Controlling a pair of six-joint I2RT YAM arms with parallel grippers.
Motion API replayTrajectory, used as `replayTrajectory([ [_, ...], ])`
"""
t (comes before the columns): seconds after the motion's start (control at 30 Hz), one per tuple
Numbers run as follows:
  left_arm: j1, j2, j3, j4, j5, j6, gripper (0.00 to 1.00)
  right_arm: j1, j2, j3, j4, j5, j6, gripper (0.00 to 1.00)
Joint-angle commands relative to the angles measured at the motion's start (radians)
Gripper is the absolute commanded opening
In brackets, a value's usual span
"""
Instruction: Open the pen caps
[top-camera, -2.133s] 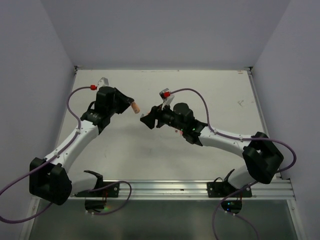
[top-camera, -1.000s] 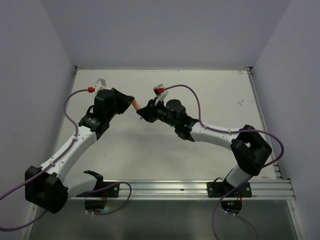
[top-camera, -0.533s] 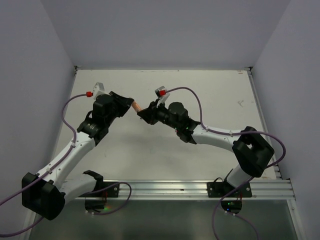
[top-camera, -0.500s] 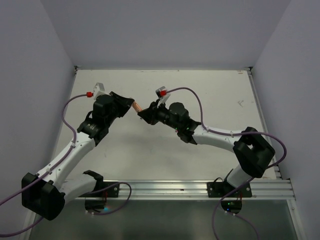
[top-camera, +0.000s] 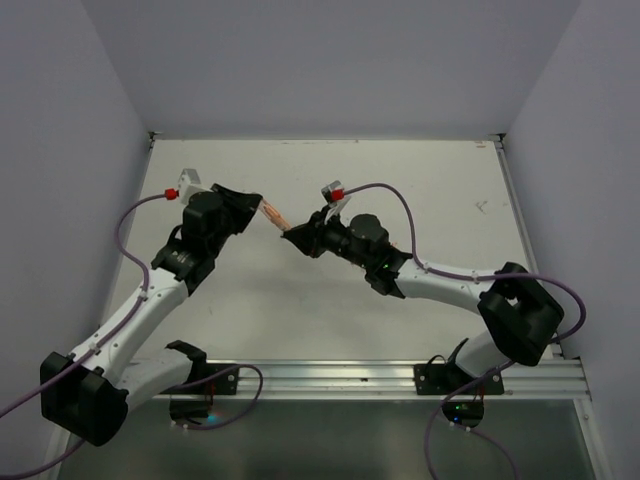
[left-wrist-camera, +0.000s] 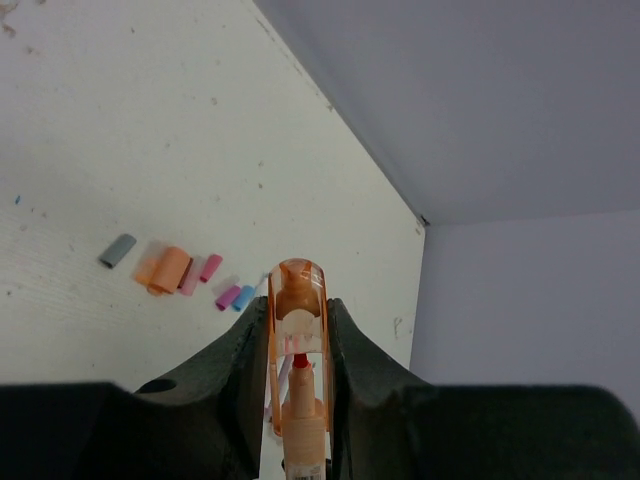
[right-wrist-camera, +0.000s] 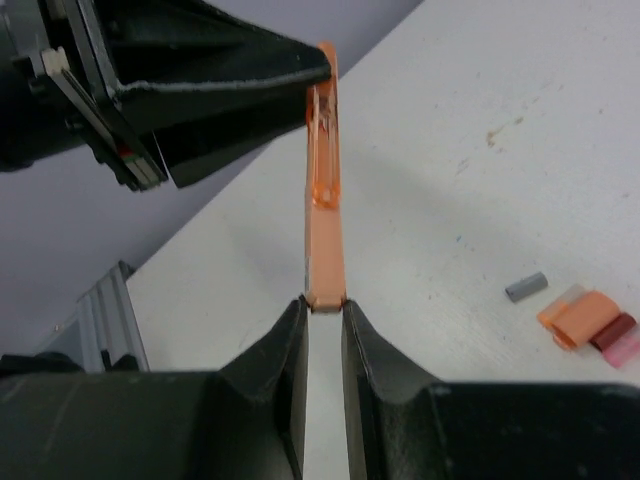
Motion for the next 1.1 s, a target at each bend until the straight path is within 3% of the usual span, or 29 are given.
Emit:
replayTrajectory([
  [0.0,0.024,-0.036,0.0,0.095,-0.208,-0.011,0.05,0.006,-0.042,-0.031,-0.026,-0.043,0.012,0.0],
  [0.17,0.024,-0.028,0.001,0.102,-0.207,0.001,0.06,0.009,-0.075,-0.051,-0.03,-0.055,0.014,0.0],
  [0.33,0.024,0.005,0.027,0.099,-0.104,0.062,0.26,0.009,-0.132,-0.061,-0.039,-0.08,0.0,0.0],
  [0.4,0.025,0.008,0.032,0.092,-0.066,0.082,0.22,0.009,-0.155,-0.06,-0.053,-0.078,-0.023,0.0],
  [0.43,0.025,0.004,0.029,0.092,-0.053,0.085,0.14,0.009,-0.158,-0.06,-0.055,-0.083,-0.029,0.0],
  [0.63,0.025,-0.035,0.045,0.086,-0.018,0.163,0.07,0.004,-0.181,-0.038,-0.117,-0.072,-0.06,0.01],
  [0.7,0.025,-0.039,0.055,0.084,0.009,0.195,0.06,-0.005,-0.184,-0.017,-0.159,-0.069,-0.058,0.08],
  [0.8,0.025,-0.033,0.064,0.084,0.071,0.234,0.05,-0.011,-0.192,0.026,-0.222,-0.077,-0.095,0.31],
  [1.07,0.025,-0.021,0.076,0.049,0.192,0.283,0.05,-0.08,-0.198,0.063,-0.253,-0.198,-0.181,0.47],
])
